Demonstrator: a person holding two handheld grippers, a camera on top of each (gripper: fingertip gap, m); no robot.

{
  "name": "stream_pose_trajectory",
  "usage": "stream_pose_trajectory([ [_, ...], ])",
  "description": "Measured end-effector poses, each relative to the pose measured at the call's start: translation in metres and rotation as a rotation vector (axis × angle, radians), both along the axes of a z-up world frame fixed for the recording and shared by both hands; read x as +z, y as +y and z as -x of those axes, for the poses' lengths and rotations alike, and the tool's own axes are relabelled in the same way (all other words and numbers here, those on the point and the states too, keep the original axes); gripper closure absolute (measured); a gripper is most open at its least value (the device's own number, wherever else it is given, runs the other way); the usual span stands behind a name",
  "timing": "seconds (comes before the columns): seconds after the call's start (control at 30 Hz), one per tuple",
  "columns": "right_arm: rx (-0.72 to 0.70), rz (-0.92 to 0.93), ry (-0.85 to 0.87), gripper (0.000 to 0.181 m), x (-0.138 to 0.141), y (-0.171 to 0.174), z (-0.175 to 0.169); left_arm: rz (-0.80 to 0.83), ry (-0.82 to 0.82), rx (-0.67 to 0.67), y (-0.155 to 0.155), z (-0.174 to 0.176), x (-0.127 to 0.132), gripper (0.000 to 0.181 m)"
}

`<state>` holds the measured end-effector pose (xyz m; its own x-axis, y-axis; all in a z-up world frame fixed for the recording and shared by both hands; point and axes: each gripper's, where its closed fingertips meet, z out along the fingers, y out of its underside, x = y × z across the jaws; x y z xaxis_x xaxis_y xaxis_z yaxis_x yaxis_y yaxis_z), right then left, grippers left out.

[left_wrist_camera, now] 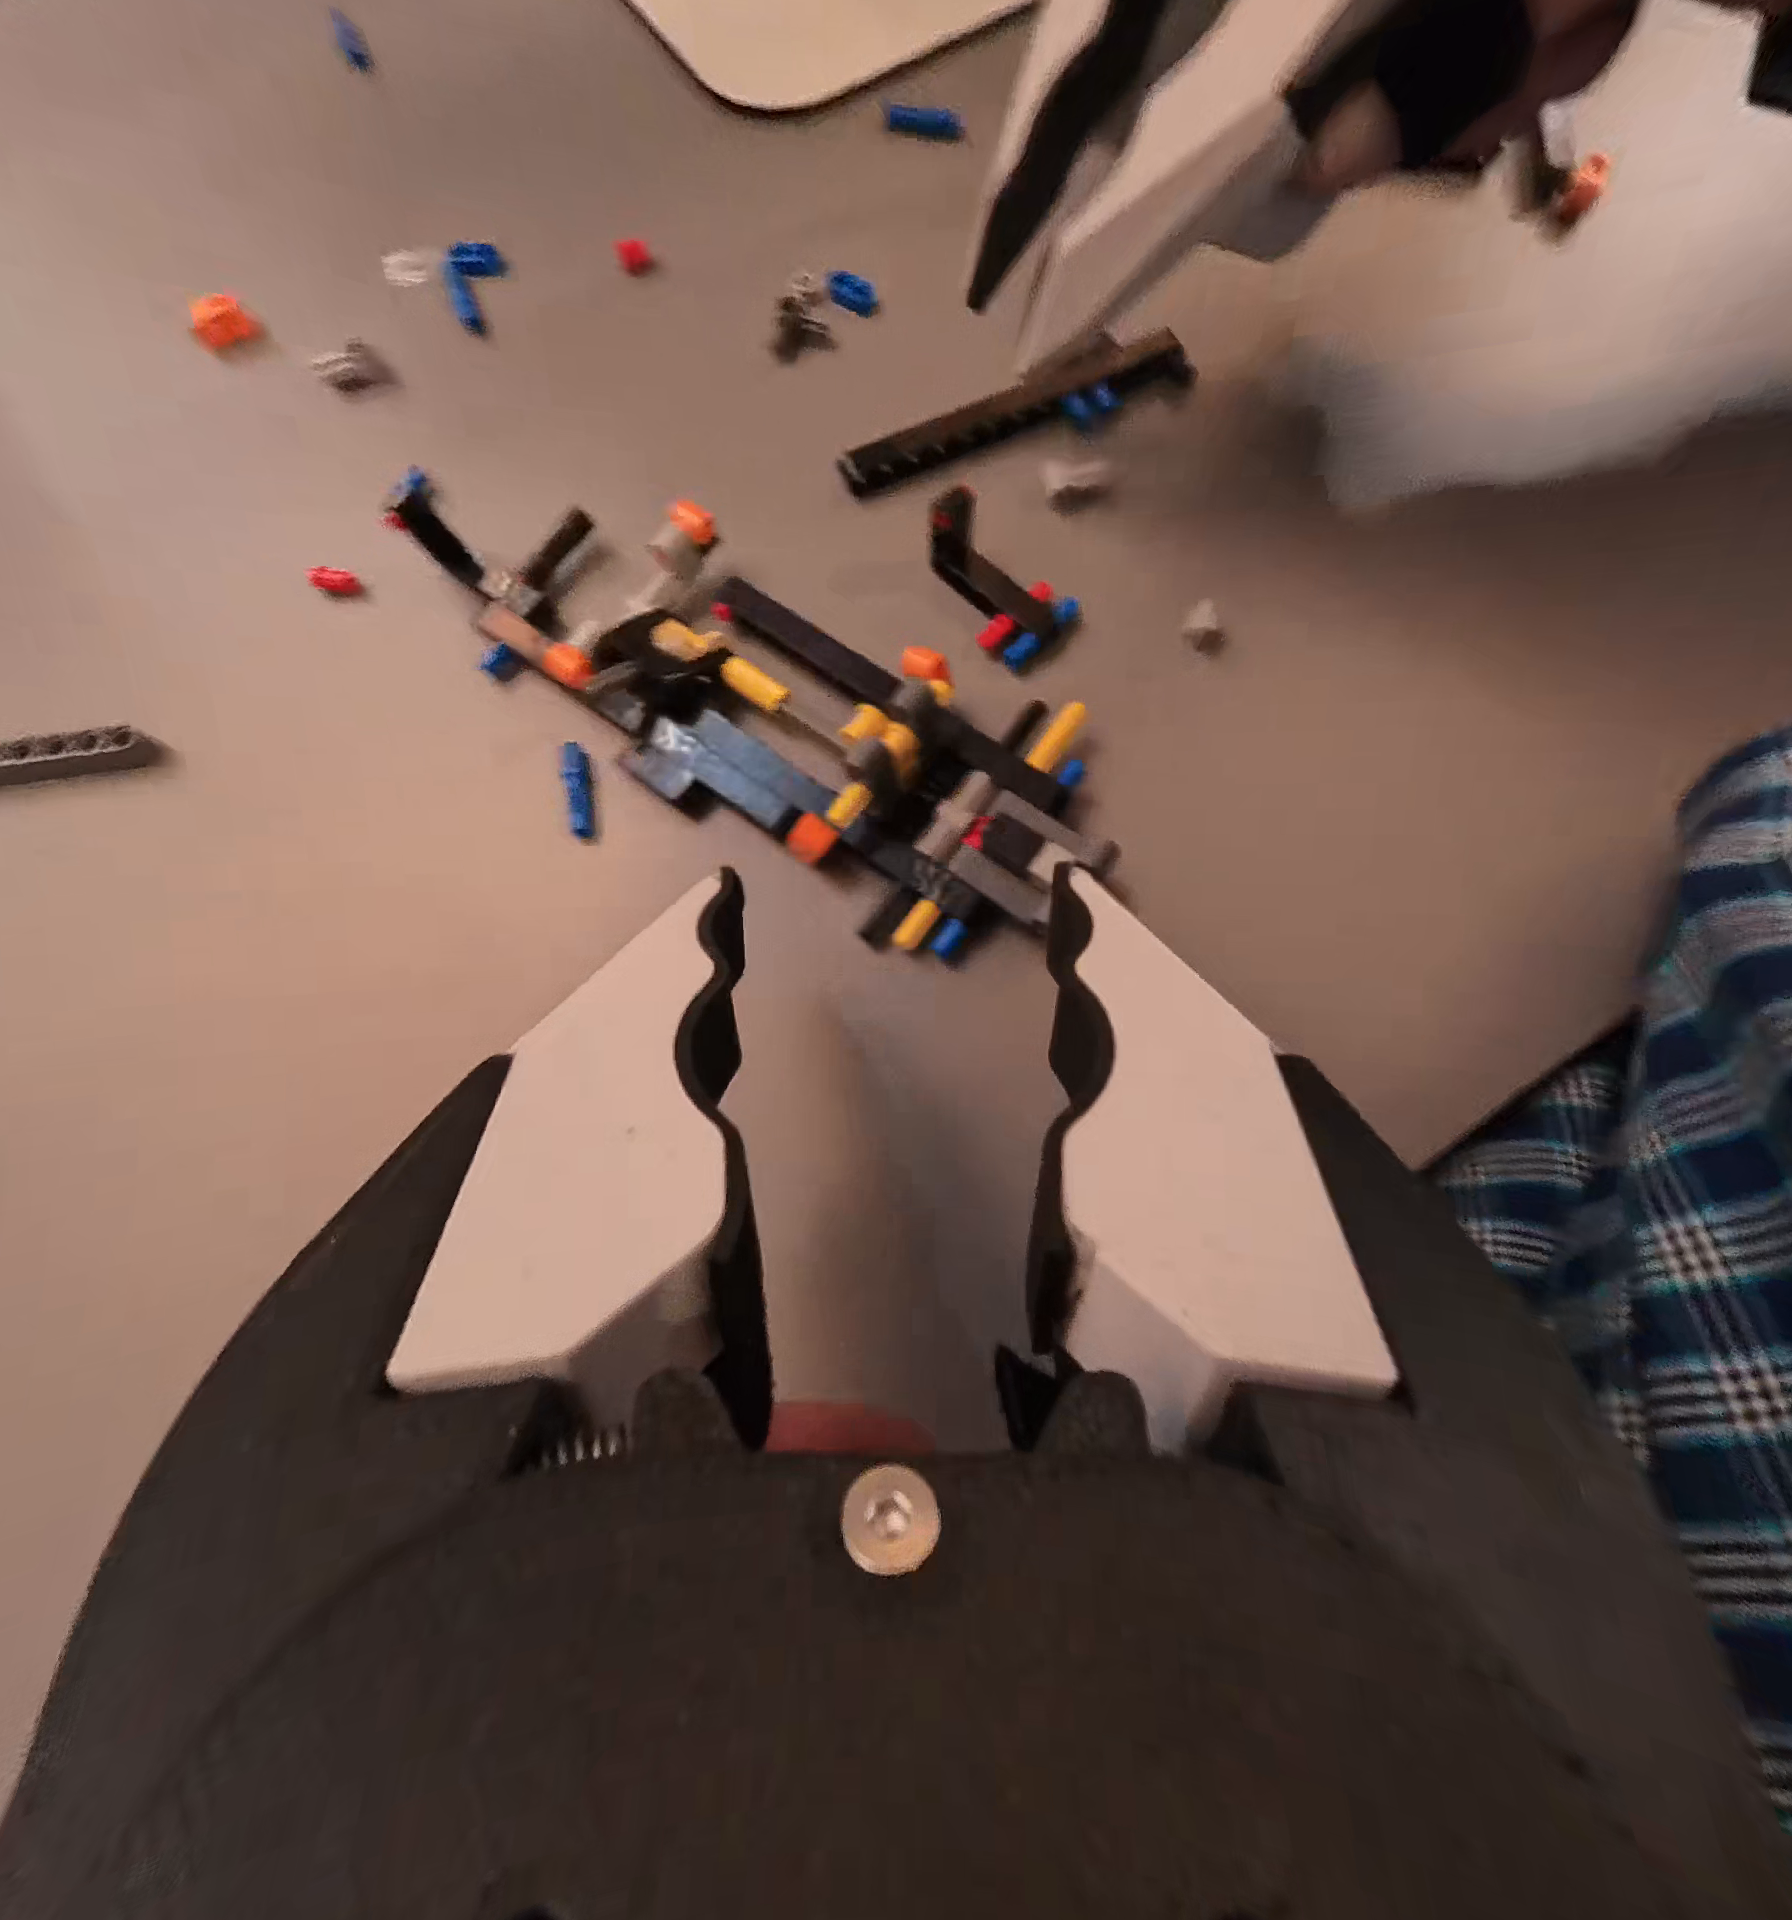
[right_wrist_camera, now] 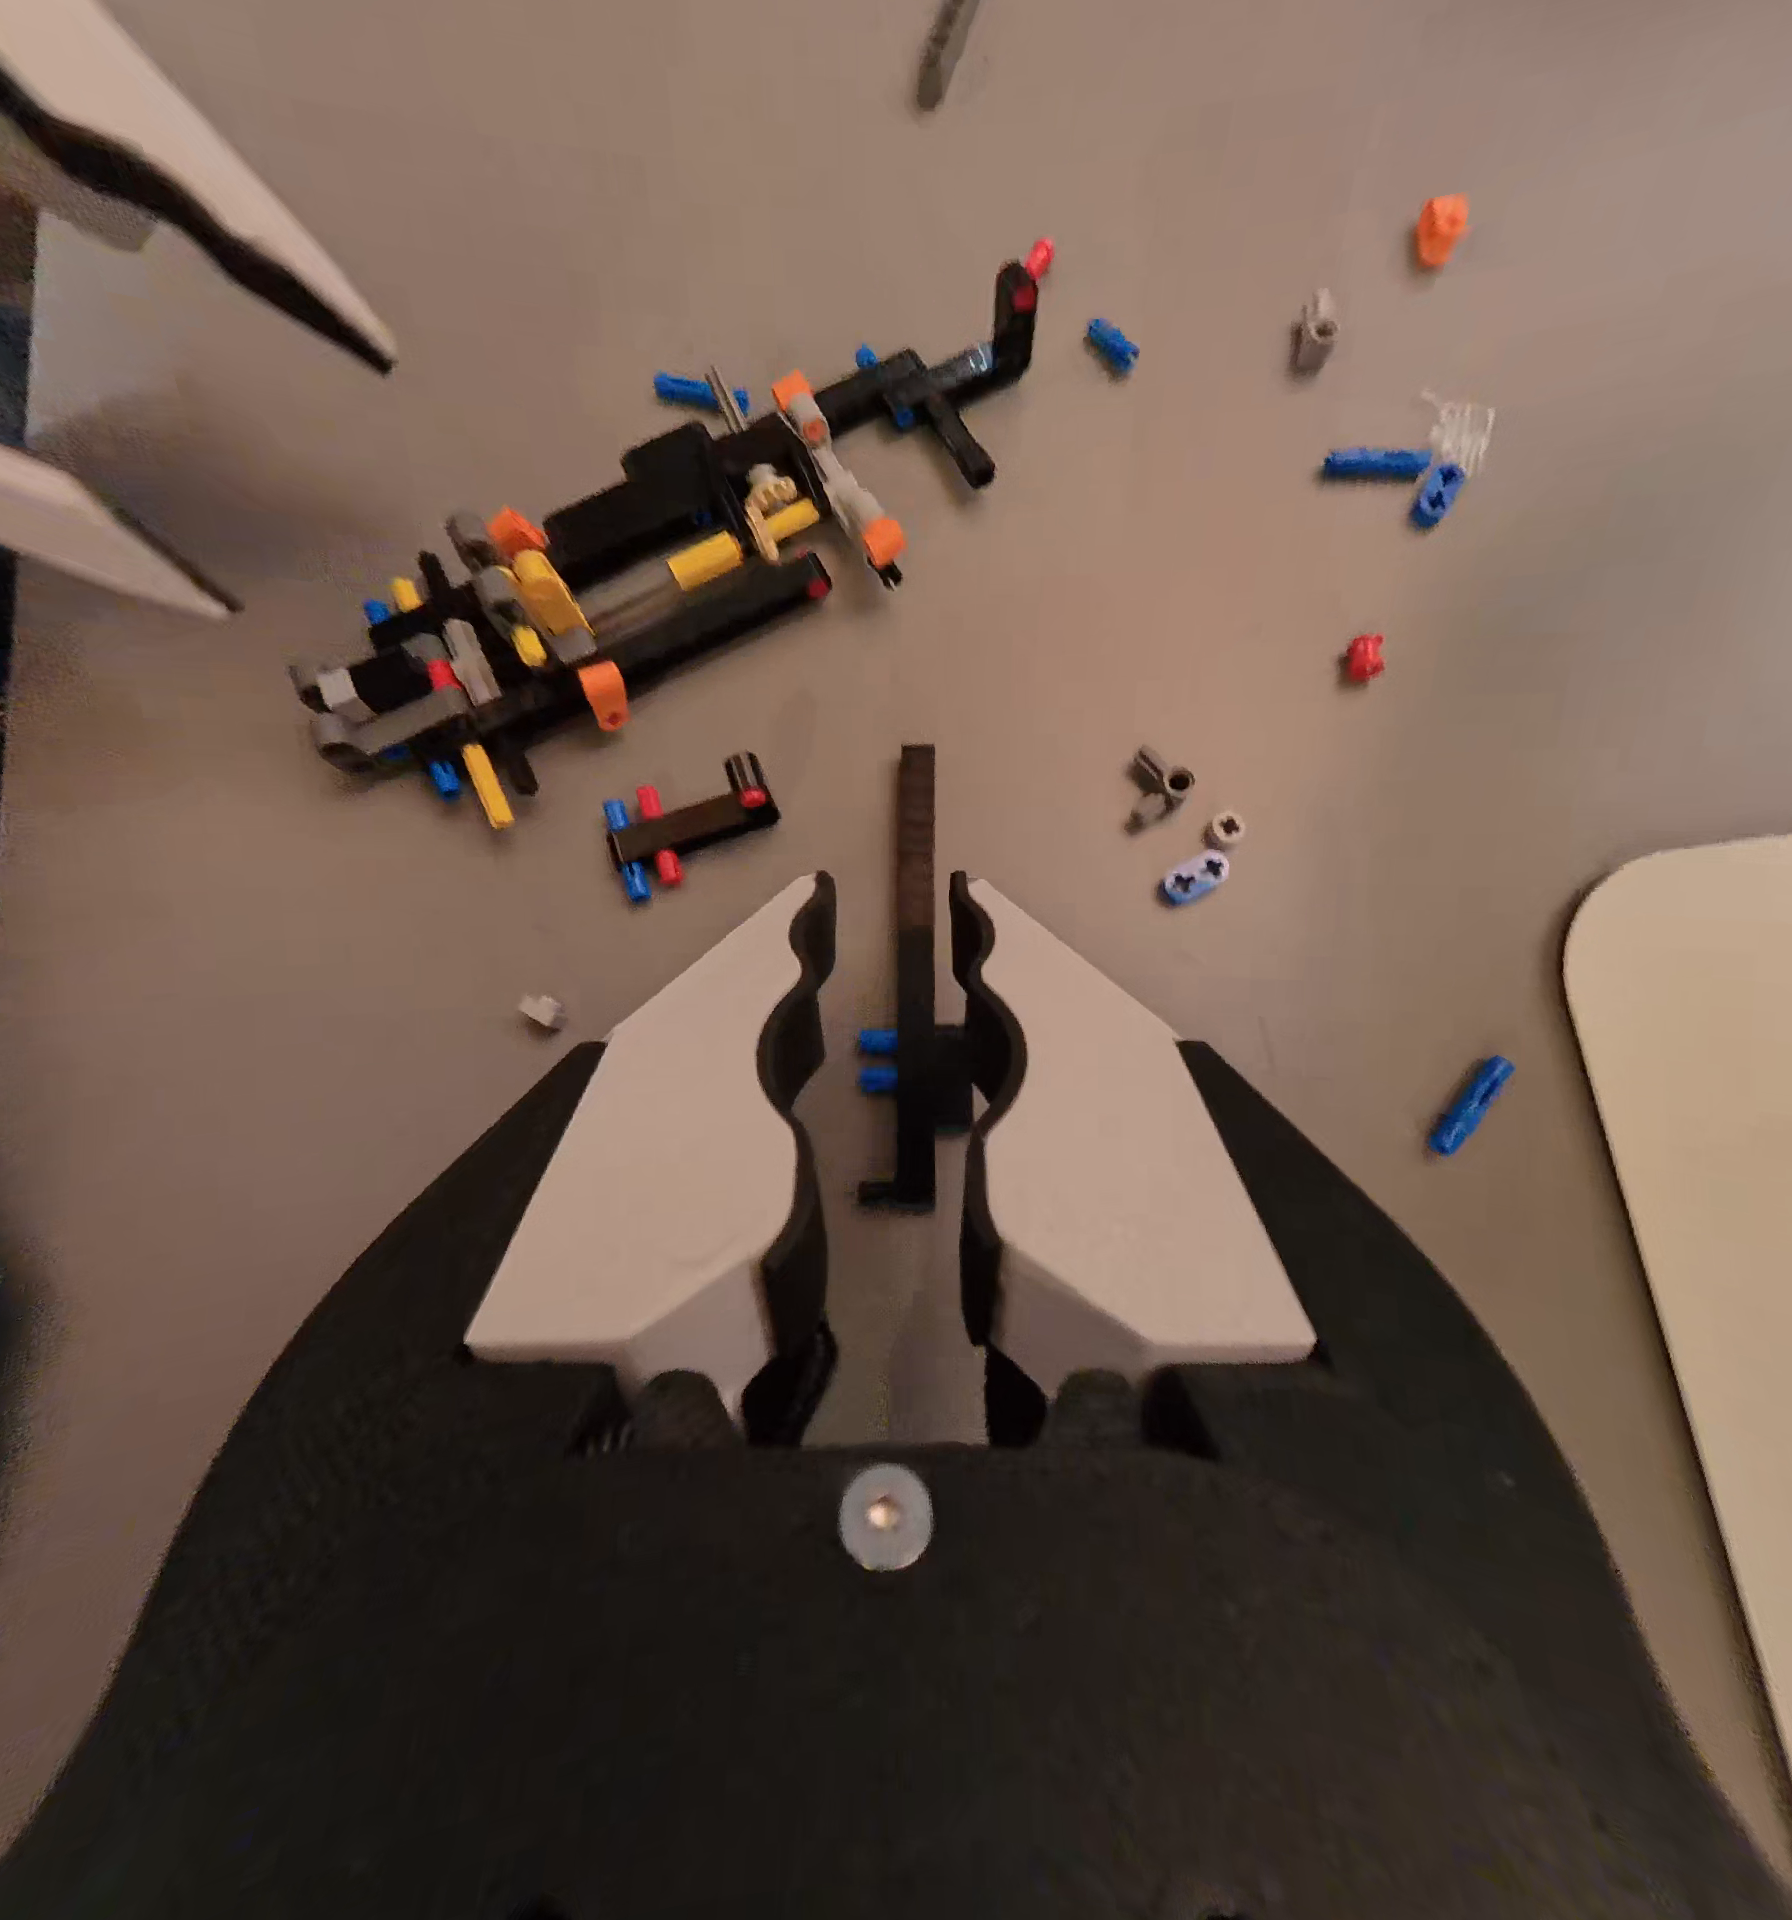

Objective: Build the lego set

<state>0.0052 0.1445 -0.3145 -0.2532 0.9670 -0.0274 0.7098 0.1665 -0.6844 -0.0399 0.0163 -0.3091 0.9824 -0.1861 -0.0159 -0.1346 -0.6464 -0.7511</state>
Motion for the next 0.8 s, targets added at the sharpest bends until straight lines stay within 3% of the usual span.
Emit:
stream_pose_trajectory([
  [0.23,0.035,-0.001,0.015,0.16,0.003,-0.013,0.015,-0.05,0.005,0.064,0.032,0.035,0.0,0.116],
  [0.47,0.098,-0.009,0.052,0.162,0.007,-0.039,0.041,-0.04,-0.057,0.008,0.05,0.026,-0.007,0.11],
  [0.8,0.164,-0.006,-0.024,0.169,-0.02,-0.054,0.057,-0.029,-0.222,-0.009,0.055,0.013,-0.013,0.108],
])
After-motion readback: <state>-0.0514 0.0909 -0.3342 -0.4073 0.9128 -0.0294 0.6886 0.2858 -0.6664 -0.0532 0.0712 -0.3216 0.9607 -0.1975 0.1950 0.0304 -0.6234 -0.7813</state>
